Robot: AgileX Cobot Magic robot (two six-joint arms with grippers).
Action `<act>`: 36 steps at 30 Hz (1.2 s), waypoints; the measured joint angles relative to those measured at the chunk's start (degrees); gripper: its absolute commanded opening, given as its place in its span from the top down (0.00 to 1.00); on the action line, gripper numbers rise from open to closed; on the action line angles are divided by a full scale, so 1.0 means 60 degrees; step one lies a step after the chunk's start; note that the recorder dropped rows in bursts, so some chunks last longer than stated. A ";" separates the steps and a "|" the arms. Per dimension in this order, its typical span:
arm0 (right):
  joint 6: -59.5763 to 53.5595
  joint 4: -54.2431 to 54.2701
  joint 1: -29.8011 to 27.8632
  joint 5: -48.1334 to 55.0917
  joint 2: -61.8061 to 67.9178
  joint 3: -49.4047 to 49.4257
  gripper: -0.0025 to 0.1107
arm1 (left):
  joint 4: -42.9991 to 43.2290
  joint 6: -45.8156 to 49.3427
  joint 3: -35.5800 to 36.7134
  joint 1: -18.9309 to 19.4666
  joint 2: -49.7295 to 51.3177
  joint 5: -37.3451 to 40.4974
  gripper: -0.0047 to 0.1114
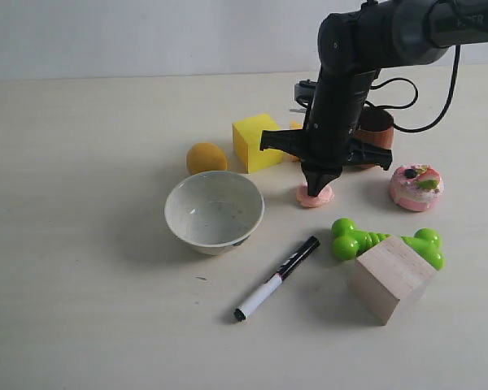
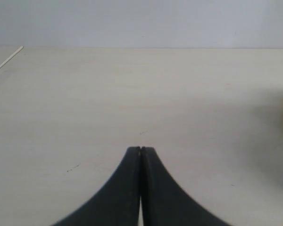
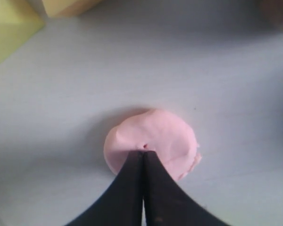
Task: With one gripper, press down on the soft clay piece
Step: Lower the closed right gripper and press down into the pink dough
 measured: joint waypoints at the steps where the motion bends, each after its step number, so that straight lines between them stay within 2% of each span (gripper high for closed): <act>1: 0.0000 0.0000 0.0000 0.0000 0.0041 0.0000 0.98 | 0.0000 0.0000 0.0000 0.0000 0.0000 0.0000 0.96; 36: 0.0020 0.0185 0.0000 0.0409 0.0818 -0.0348 0.98 | 0.0000 0.0000 0.0000 0.0000 0.0000 0.0000 0.96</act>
